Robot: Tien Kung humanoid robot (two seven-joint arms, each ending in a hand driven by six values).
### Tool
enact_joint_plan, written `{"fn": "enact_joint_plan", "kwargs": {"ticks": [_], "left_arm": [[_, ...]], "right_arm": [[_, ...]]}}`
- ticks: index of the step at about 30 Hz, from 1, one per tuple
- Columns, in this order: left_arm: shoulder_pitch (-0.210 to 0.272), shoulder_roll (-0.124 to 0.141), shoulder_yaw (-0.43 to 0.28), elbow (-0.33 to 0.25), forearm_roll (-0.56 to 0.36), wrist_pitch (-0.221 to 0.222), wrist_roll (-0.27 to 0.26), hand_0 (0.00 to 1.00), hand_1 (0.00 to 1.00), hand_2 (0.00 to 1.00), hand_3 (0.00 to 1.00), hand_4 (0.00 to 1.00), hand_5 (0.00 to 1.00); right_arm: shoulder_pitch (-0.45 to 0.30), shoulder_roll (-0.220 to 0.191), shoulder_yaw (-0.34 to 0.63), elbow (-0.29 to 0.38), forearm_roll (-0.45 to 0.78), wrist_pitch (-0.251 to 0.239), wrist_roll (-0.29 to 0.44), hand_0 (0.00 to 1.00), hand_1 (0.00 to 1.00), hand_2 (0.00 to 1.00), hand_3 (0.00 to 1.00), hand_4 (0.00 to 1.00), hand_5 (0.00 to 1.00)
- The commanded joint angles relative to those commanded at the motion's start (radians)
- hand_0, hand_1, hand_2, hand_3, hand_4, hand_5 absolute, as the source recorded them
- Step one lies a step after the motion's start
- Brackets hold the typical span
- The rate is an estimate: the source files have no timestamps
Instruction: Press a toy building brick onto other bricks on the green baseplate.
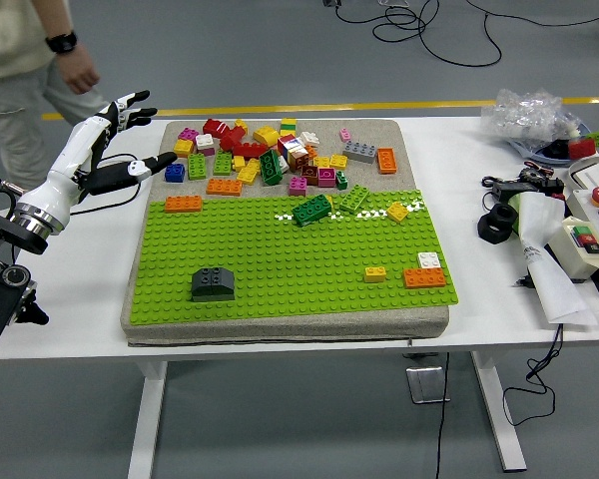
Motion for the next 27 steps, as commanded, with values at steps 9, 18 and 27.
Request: {"fn": "enact_joint_plan", "kwargs": {"ticks": [9, 18, 27], "left_arm": [[-0.023, 0.019, 0.009, 0.062, -0.105, -0.004, 0.007, 0.998, 0.957, 0.94, 0.988, 0.936, 0.659], [-0.04, 0.028, 0.001, 0.077, -0.094, 0.009, 0.023, 0.998, 0.961, 0.946, 0.989, 0.911, 0.682], [-0.035, 0.029, -0.018, 0.073, -0.087, 0.039, 0.03, 0.998, 0.978, 0.967, 0.998, 0.886, 0.716]], "right_arm": [[0.001, 0.007, -0.006, 0.0, 0.01, -0.011, 0.003, 0.786, 0.706, 0.753, 0.761, 0.998, 0.691], [0.013, -0.001, -0.002, 0.0, -0.006, -0.011, -0.006, 0.786, 0.703, 0.752, 0.761, 0.998, 0.691], [0.014, 0.008, 0.009, 0.0, -0.032, -0.017, -0.007, 0.788, 0.708, 0.754, 0.761, 0.998, 0.691]]}}
